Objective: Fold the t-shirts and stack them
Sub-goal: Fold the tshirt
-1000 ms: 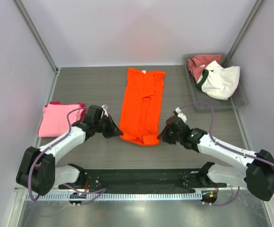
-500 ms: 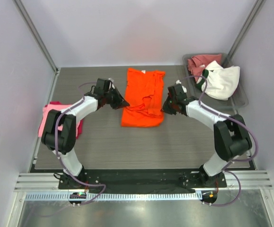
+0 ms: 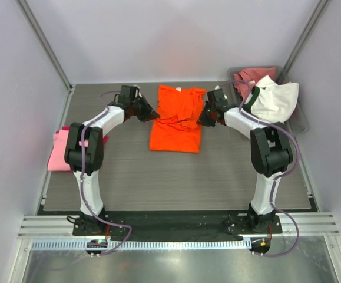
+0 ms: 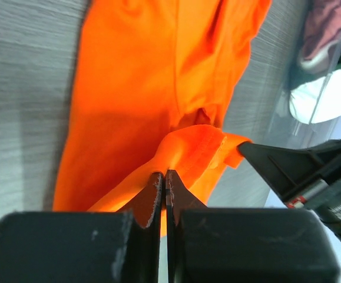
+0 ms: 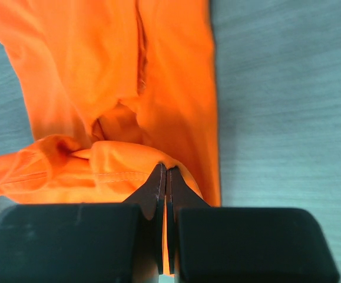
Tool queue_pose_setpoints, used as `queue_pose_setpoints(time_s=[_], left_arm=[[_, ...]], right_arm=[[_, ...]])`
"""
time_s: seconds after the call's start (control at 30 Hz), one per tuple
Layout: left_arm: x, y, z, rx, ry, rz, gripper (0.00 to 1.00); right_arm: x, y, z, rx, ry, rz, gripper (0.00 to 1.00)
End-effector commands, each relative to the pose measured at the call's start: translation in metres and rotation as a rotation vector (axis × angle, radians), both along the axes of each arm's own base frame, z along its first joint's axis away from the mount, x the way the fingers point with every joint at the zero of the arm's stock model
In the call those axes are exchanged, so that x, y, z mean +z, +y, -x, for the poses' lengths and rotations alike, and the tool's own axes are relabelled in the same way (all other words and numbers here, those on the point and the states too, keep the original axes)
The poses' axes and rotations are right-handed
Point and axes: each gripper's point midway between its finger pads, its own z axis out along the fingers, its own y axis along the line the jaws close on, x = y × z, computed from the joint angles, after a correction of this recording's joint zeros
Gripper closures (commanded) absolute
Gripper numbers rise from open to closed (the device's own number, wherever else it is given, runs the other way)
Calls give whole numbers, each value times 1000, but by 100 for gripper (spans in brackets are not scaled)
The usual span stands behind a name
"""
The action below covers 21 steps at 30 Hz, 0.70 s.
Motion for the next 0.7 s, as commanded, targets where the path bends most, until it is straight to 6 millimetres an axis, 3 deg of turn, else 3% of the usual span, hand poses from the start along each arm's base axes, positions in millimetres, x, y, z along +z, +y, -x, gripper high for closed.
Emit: queue_pose_setpoints(time_s=[0.0,0.2,0.3,0.37,0.4,0.43,0.47,0.5,0.53,0.6,0.63,0.67], left_arm=[[1,-2,-12,-21,-7,23,100],[-8,-5,-29,-22,6,43,99],[-15,-2,-36,-15,7,38,91],[-15,1,-41,-7,3,33,59],[-16,6,-43,2,3,26,45],[-15,8,-42,3,-2,12,30],[-15,13,-41,13,-13,-16,27],[-14,18,-37,16,-12,-39,24],[1,22,-35,14,-55,-66,20],[-2,36,-25,43,-53,-130,12],[1,41,-20,48,-63,-156,3],[15,45,-15,59,-90,-165,0]], right_arm=[[19,3,-21,15,-66,-11,99],[13,-5,-36,-8,-70,7,99],[15,-6,-48,-13,-90,20,99],[17,-5,-56,-11,-106,29,86],[18,-10,-60,-39,-117,50,72],[19,-13,-61,-55,-126,55,36],[29,-13,-61,-65,-146,48,29],[34,-15,-60,-68,-160,50,27],[33,-17,-56,-66,-164,60,27],[52,-21,-50,-69,-200,67,27],[48,-25,-42,-77,-196,77,27],[50,-27,-39,-80,-203,73,27]])
